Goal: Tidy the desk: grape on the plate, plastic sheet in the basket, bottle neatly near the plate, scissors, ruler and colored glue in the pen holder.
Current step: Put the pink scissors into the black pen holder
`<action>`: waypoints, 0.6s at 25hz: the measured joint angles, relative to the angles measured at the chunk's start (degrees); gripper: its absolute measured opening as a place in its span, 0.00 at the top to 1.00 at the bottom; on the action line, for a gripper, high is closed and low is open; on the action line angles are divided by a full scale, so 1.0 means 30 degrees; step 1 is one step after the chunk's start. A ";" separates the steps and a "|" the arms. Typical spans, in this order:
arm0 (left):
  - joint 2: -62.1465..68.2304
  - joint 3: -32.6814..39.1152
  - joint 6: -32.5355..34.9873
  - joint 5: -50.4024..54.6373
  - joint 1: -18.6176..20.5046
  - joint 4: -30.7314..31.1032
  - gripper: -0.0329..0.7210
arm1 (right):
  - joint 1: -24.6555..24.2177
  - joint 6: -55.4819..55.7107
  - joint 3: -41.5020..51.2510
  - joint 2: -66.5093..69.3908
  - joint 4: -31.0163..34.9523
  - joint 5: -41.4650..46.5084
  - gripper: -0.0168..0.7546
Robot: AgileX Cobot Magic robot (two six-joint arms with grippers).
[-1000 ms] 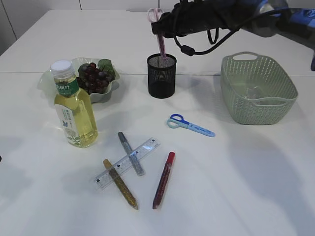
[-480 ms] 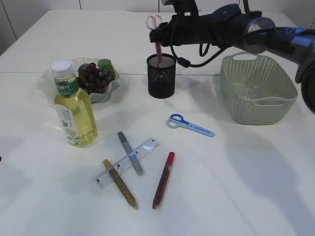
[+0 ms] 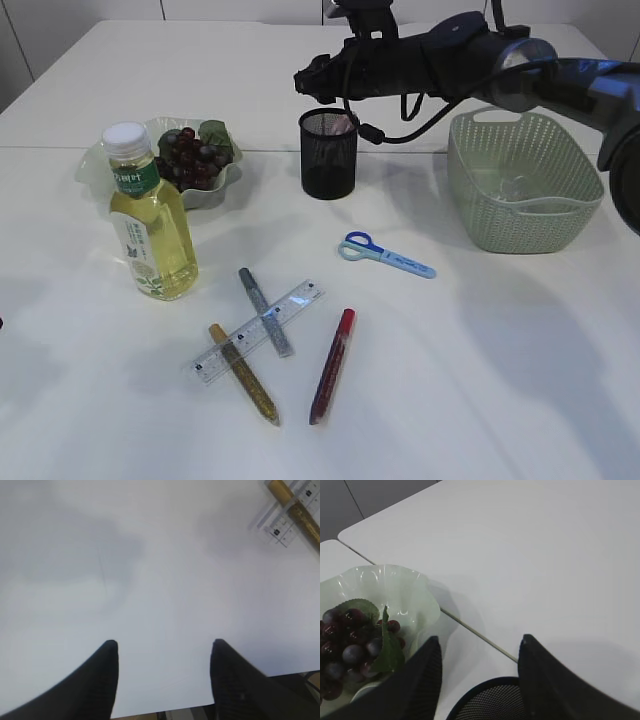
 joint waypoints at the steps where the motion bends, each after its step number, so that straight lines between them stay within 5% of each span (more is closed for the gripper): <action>1: 0.0000 0.0000 0.0000 0.0000 0.0000 0.0000 0.39 | 0.0000 0.0000 0.0000 0.0000 -0.0041 0.0083 0.46; 7: 0.0000 0.0000 0.0000 0.0000 0.0000 0.0000 0.39 | 0.0000 0.2227 0.0000 -0.0988 -0.2196 0.1051 0.46; 15: 0.0000 0.0000 0.0000 0.0000 0.0000 0.0000 0.39 | 0.0000 1.3557 0.0000 -0.4320 -1.3738 0.7765 0.49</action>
